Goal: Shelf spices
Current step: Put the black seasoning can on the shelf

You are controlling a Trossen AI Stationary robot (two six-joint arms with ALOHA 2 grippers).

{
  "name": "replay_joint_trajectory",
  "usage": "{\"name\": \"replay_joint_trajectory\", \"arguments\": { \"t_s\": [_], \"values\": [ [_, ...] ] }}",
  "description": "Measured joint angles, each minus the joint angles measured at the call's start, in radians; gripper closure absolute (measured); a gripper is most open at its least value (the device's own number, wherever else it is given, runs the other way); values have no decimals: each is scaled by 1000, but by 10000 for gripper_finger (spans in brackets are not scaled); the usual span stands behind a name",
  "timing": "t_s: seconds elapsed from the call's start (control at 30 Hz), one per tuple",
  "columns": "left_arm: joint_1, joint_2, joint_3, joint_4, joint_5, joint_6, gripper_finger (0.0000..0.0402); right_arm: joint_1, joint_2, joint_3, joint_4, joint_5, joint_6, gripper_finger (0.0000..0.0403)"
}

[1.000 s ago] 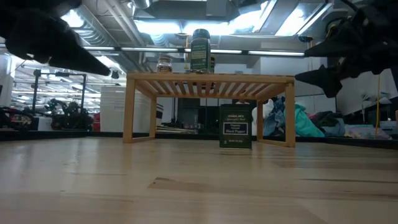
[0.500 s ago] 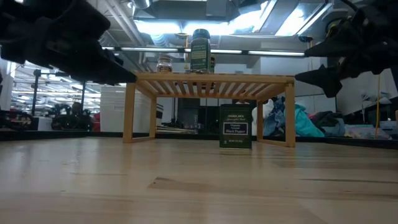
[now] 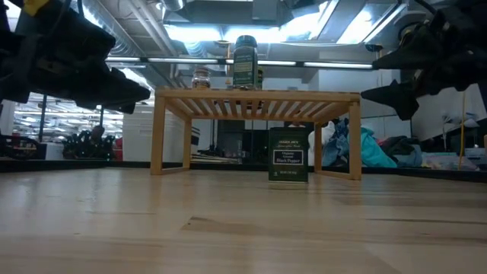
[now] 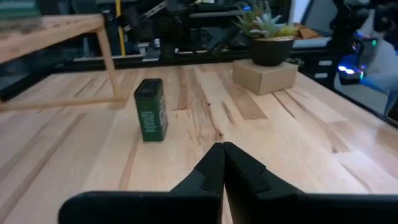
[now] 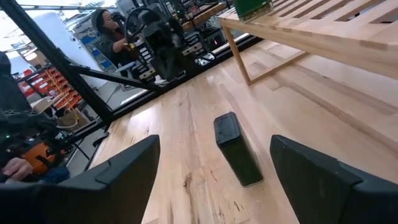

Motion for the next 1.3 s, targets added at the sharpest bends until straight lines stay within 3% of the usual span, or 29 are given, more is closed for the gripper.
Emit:
{"name": "replay_joint_trajectory", "arguments": {
  "t_s": [0.3,0.5,0.7,1.0,1.3],
  "values": [
    [0,1,0,-39,15,29,401,1,109,1,25,35,58,107],
    [0,1,0,-50,15,26,401,1,275,13,218,-17,50,151],
    [0,1,0,-64,15,11,401,1,451,93,231,-65,25,178],
    [0,2,0,-130,15,-40,401,1,719,222,230,-81,-29,182],
    [0,2,0,-163,15,-49,401,1,835,309,181,-51,-61,182]
  ]
}}
